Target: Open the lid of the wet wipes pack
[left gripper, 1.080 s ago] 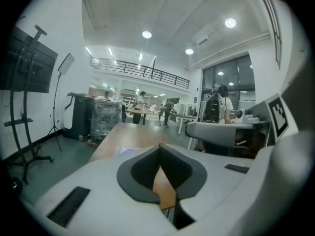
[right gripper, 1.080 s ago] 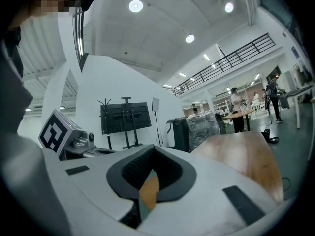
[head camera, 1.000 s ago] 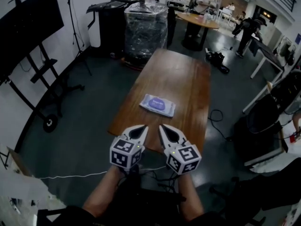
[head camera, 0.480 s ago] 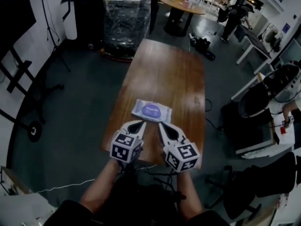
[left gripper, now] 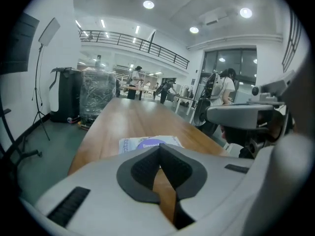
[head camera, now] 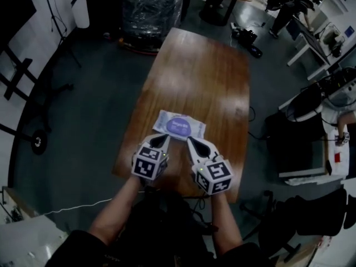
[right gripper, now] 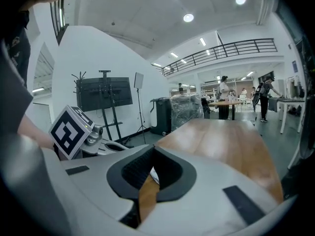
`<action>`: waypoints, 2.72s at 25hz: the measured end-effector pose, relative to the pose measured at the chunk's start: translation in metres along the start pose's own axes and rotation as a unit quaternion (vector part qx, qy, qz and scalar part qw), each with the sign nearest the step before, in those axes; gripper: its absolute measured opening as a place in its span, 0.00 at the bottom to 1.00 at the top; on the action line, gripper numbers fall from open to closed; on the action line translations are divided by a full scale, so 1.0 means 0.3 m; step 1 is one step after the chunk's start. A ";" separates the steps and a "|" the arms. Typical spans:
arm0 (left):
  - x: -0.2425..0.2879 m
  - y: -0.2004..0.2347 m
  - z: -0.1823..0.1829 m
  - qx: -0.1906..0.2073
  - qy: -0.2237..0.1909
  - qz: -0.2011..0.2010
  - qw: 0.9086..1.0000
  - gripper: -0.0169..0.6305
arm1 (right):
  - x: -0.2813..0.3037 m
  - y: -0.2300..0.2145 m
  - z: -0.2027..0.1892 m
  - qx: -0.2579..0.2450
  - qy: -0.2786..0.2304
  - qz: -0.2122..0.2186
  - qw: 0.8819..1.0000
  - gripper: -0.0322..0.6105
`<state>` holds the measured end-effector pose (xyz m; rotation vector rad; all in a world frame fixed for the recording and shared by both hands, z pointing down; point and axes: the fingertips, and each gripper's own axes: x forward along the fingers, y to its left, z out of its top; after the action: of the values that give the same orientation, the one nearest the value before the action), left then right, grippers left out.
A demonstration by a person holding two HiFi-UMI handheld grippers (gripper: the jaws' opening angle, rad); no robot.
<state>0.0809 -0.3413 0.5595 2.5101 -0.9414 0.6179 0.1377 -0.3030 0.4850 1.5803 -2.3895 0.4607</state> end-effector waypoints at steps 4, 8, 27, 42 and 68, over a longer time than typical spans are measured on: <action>0.079 0.028 -0.050 -0.004 0.027 0.024 0.999 0.03 | 0.087 -0.064 -0.068 -0.015 0.030 0.026 0.999 0.07; 0.144 0.056 -0.076 -0.014 0.044 0.045 0.998 0.03 | 0.172 -0.116 -0.148 -0.051 0.073 0.044 0.995 0.07; 0.231 0.114 -0.188 -0.054 0.099 0.083 0.990 0.03 | 0.375 -0.120 -0.324 -0.281 0.168 0.109 0.939 0.43; 0.250 0.121 -0.211 -0.076 0.110 0.085 0.987 0.03 | 0.372 -0.144 -0.335 -0.197 0.206 0.154 0.946 0.40; 0.240 0.130 -0.205 -0.080 0.100 0.073 0.989 0.03 | 0.437 -0.413 -0.092 -0.118 0.092 0.023 0.988 0.21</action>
<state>0.0867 -0.3751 0.6560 2.2061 -1.0586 0.7908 0.2020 -0.4486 0.5743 1.3240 -2.2493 0.3039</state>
